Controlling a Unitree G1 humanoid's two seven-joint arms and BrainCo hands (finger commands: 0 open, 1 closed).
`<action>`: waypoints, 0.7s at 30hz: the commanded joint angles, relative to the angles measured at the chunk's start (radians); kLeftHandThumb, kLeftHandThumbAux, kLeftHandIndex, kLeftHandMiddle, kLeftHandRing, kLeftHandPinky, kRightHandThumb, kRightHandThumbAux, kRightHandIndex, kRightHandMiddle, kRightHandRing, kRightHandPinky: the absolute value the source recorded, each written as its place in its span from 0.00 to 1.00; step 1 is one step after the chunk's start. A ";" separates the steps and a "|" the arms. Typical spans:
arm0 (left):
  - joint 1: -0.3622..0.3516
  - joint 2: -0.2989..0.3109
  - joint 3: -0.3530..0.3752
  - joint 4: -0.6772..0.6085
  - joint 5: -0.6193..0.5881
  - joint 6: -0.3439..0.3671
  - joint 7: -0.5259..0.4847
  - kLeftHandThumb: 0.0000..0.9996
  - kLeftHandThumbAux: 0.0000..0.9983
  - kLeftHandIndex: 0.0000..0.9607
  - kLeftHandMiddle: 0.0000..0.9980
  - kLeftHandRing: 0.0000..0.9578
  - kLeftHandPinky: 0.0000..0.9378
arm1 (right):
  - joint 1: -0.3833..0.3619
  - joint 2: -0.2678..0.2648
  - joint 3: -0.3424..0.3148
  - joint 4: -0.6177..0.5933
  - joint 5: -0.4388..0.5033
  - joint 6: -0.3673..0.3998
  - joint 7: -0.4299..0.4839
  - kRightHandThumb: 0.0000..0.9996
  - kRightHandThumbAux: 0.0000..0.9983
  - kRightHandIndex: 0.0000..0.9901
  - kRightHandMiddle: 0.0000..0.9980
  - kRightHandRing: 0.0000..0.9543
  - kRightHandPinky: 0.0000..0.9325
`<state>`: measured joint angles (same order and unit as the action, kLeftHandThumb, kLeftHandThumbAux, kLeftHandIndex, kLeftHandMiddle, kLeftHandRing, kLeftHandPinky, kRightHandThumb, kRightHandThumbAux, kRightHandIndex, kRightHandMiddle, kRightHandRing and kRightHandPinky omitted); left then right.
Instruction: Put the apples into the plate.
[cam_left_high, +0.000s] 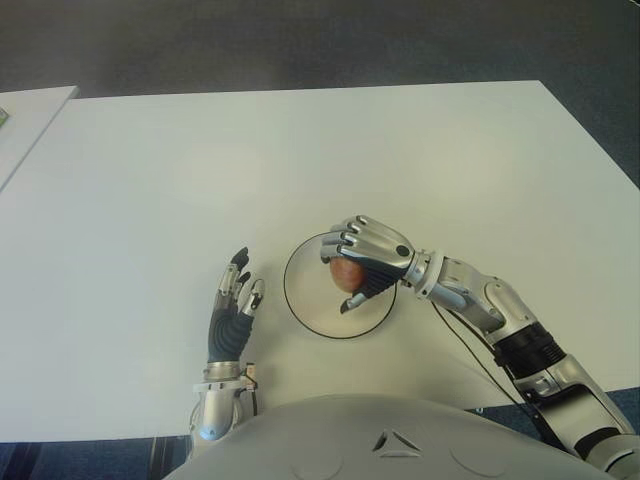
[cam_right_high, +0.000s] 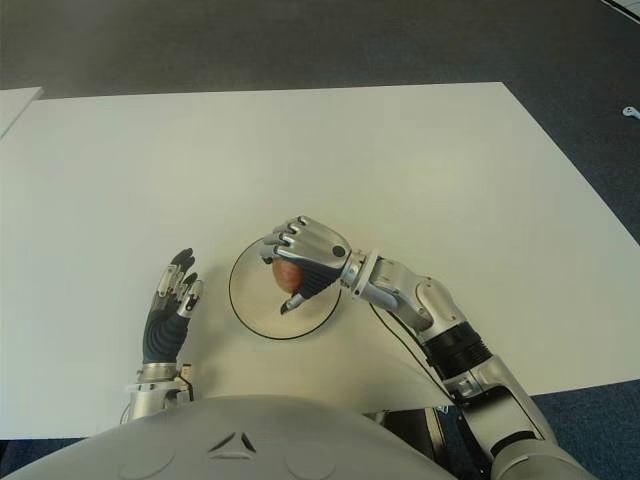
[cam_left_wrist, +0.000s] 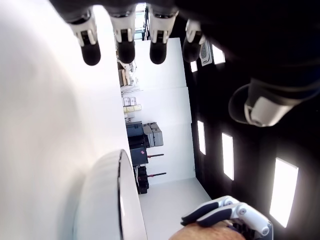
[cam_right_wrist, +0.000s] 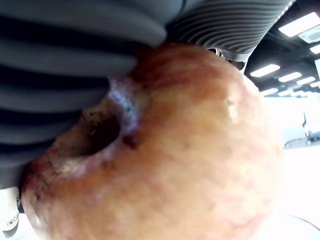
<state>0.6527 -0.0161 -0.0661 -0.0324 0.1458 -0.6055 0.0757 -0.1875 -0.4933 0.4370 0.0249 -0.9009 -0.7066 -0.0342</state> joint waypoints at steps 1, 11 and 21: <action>0.007 -0.002 -0.012 -0.003 -0.006 0.016 -0.004 0.00 0.41 0.00 0.00 0.00 0.01 | 0.014 -0.004 0.005 -0.010 0.002 0.013 0.009 0.72 0.71 0.45 0.86 0.90 0.93; 0.010 -0.006 -0.017 -0.012 0.002 0.019 0.003 0.00 0.41 0.00 0.00 0.00 0.01 | 0.018 -0.009 0.022 0.019 -0.021 0.002 -0.021 0.72 0.71 0.45 0.85 0.89 0.90; 0.012 -0.006 -0.020 -0.015 0.008 0.022 0.010 0.00 0.41 0.00 0.00 0.00 0.01 | 0.019 -0.040 0.029 0.005 0.028 -0.013 0.039 0.18 0.42 0.06 0.10 0.10 0.10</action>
<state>0.6564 -0.0189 -0.0855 -0.0417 0.1473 -0.5962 0.0758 -0.1688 -0.5070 0.4596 0.0450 -0.9062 -0.7060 -0.0399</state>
